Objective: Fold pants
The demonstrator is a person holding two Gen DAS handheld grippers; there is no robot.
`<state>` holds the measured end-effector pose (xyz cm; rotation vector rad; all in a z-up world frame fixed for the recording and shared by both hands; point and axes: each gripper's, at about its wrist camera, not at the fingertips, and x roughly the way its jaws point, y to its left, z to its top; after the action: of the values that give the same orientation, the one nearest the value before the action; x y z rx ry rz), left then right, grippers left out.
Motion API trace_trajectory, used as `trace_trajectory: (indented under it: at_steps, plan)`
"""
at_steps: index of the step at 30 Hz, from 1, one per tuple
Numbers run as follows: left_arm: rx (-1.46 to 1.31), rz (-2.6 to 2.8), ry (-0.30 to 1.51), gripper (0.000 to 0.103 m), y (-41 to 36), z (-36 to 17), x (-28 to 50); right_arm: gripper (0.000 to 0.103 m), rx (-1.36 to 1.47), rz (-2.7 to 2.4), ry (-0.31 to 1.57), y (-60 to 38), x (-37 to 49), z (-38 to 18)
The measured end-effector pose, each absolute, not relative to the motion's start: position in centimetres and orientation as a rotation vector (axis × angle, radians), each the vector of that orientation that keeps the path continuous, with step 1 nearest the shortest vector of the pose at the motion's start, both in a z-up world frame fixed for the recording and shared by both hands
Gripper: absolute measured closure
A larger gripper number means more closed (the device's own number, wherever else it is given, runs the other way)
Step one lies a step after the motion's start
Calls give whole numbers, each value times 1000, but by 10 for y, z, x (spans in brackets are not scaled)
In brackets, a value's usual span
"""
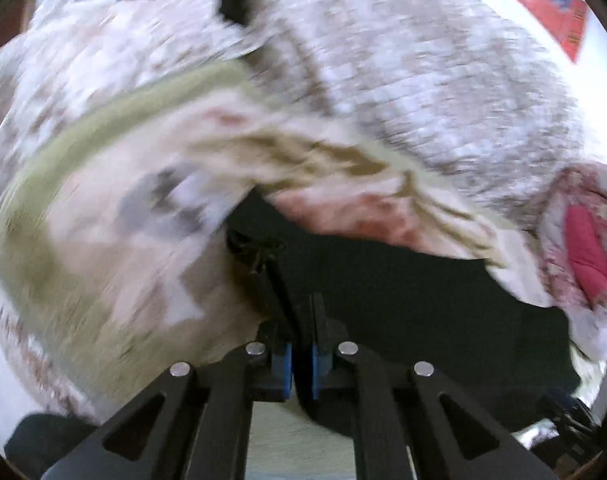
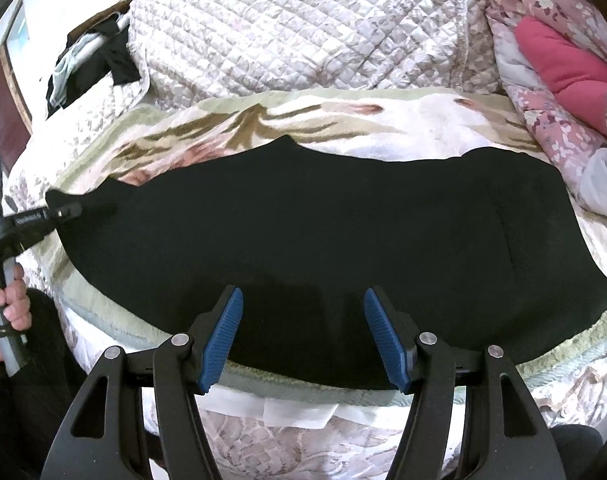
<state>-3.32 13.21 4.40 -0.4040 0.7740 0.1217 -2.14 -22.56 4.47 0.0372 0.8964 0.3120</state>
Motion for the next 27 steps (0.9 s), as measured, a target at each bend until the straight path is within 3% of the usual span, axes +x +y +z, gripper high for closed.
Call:
trace_trajectory:
  at_steps: [10, 16, 23, 27]
  plan:
    - [-261, -280, 745, 95, 14, 82, 13, 40, 94, 256, 867, -249, -26, 52]
    - [-193, -469, 870, 95, -53, 42, 12, 40, 133, 210, 876, -270, -27, 49]
    - [-160, -558, 953, 94, -77, 15, 1, 40, 175, 194, 893, -278, -25, 44]
    - [-197, -622, 929, 70, -75, 29, -4, 40, 174, 193, 894, -279, -25, 44]
